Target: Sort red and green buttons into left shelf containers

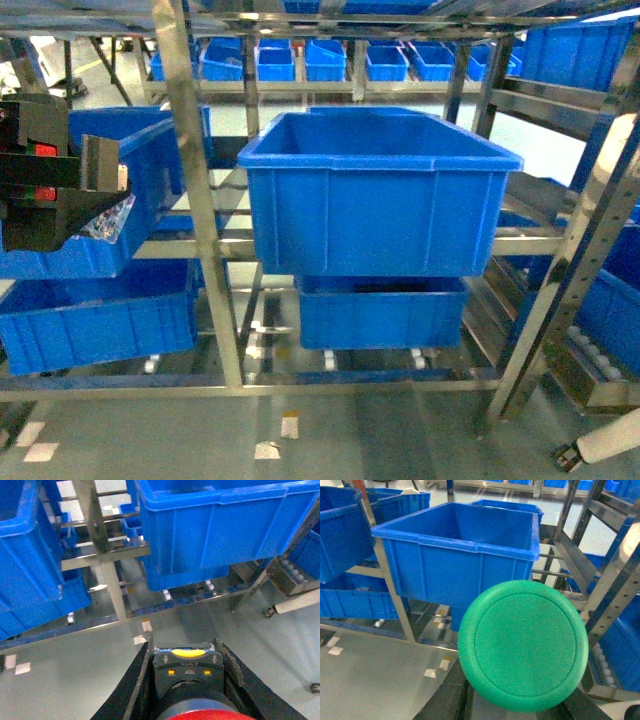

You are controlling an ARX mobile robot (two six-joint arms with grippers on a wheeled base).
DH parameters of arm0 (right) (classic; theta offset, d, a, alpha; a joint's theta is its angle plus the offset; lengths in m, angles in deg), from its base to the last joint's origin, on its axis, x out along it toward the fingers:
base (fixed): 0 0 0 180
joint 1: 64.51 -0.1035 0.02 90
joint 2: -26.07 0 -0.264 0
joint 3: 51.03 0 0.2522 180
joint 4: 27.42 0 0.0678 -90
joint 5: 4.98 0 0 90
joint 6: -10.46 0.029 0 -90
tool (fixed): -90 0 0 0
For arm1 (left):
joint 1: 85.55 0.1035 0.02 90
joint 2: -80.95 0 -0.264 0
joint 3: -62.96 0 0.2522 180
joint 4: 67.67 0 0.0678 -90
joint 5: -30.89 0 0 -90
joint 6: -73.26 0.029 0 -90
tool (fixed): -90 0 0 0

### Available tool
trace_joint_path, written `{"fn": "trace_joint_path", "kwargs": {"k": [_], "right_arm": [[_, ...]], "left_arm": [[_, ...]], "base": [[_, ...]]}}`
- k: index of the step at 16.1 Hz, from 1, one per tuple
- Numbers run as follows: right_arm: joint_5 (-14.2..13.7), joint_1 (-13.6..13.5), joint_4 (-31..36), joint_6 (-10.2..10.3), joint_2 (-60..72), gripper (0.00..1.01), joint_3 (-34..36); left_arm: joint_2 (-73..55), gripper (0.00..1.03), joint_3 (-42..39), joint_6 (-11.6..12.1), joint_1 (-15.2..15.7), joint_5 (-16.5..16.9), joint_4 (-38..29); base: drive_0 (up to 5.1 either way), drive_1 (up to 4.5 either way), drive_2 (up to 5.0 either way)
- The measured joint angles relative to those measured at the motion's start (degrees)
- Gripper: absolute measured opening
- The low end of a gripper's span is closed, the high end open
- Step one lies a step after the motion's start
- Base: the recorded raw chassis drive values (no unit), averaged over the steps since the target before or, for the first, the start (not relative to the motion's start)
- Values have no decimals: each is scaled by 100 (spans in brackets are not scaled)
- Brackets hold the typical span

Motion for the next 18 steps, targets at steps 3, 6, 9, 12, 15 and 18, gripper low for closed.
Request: {"fn": "trace_joint_path", "kwargs": {"k": [3,6,9,12,15,18], "right_arm": [[0,0,2,-2,0,24,0],[0,0,11,0,0,24,0],[-2,0,-7,0,0,24,0],[48,-2,4,-2,0,24,0],[26,-4,9,-2,-2,24,0],[-13,2,-2,-2,0,24,0]], "left_arm": [[0,29,0,0,-2,-2,-17],[0,29,0,0,-2,0,-17],[0,29,0,0,-2,0,-9],[2,29,-2,0,74,-74,0],[15,29,-2,0,-11,4,2],[20,29,-2,0,-22,15,-15]], "base": [[-493,148,330],[-489,153,334],[-498,213,273],[0,0,0],[92,165,-276],[10,393,-372]]}}
